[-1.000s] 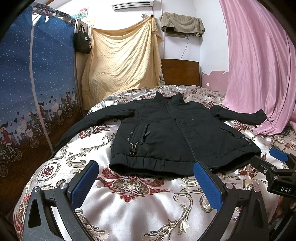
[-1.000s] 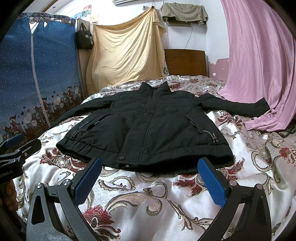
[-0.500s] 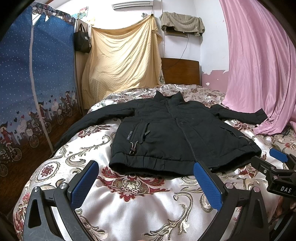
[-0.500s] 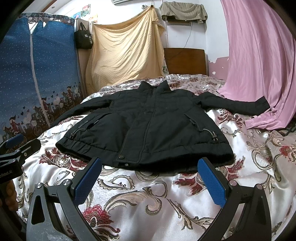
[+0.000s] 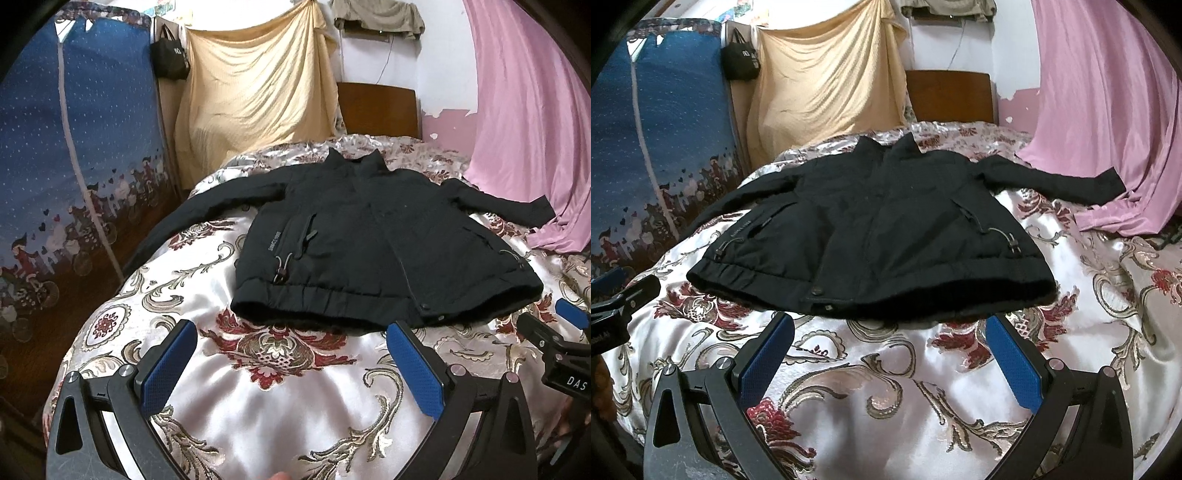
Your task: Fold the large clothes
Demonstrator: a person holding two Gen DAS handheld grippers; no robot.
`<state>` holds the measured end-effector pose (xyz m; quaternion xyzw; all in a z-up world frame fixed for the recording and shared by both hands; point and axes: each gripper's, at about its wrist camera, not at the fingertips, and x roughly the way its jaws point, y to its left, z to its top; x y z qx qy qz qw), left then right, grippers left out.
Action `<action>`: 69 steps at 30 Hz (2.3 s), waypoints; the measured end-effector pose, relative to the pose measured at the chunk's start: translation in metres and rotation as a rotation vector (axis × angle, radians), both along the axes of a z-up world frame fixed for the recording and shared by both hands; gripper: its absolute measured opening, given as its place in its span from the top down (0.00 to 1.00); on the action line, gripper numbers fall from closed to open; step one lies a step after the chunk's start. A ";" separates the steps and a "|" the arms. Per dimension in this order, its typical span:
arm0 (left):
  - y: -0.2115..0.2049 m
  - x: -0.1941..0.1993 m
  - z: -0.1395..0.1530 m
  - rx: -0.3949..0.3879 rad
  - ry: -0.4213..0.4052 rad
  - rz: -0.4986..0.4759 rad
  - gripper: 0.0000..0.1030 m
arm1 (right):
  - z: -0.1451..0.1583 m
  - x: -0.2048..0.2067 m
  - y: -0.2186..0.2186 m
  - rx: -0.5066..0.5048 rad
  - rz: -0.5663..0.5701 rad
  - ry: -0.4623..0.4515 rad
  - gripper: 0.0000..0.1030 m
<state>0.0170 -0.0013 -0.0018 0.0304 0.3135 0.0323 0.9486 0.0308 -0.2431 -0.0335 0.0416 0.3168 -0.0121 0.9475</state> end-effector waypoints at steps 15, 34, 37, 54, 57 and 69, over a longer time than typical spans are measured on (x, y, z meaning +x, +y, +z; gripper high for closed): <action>0.001 0.041 0.026 0.007 0.064 -0.030 0.00 | 0.041 0.019 -0.032 -0.024 -0.037 0.070 0.01; -0.069 0.221 0.013 0.064 0.176 -0.127 0.00 | 0.020 0.193 -0.145 -0.047 -0.189 0.223 0.01; -0.083 0.250 0.007 0.061 0.181 -0.139 0.00 | 0.018 0.218 -0.174 -0.033 -0.226 0.221 0.01; -0.169 0.382 -0.055 -0.019 0.170 -0.220 0.00 | -0.010 0.309 -0.371 0.181 -0.665 0.050 0.01; -0.181 0.399 -0.061 -0.023 0.159 -0.231 0.00 | -0.017 0.311 -0.408 0.232 -0.733 0.011 0.04; -0.192 0.431 -0.109 -0.032 0.260 -0.204 0.00 | -0.075 0.322 -0.473 0.533 -0.781 0.029 0.24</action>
